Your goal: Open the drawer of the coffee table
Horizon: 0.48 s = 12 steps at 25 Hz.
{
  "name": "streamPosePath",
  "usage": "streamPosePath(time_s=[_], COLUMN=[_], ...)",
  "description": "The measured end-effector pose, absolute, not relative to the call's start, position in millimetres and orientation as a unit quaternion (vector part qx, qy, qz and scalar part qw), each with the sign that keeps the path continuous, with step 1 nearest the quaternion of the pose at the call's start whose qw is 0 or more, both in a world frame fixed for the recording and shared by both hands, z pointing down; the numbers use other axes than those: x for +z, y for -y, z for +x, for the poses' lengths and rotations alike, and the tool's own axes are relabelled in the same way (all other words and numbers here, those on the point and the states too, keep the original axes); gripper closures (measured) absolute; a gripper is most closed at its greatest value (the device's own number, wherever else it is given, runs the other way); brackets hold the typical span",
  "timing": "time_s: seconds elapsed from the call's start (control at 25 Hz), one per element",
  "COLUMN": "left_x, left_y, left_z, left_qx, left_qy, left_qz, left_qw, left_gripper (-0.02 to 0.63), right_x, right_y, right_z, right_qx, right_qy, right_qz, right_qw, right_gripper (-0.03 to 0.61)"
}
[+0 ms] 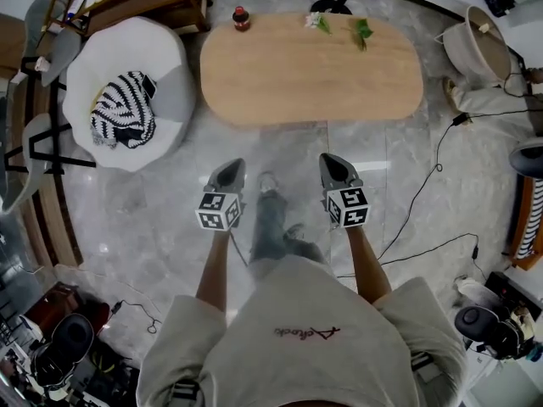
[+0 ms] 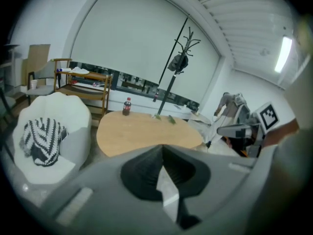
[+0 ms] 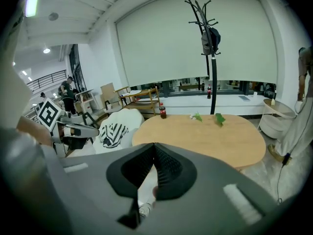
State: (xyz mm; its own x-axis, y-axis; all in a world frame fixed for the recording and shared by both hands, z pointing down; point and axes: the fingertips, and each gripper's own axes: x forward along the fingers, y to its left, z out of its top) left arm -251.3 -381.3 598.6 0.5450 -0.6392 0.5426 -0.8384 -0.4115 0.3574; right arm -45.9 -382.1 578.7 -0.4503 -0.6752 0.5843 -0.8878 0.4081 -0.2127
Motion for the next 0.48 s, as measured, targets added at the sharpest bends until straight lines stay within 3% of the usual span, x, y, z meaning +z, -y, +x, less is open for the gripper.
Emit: streamPosePath(time_s=[0.48], left_x=[687.6], left_y=[325.8], left_z=[-223.7], left_qx=[0.185], left_qy=[0.443], left_qz=[0.815], left_qw=[0.325], left_gripper=[0.614], right_x=[661.6], right_y=[339.3], right_z=[-31.3], right_qx=[0.273], right_qy=[0.814], right_qz=[0.472], right_qw=[0.200], right_gripper=[0.574])
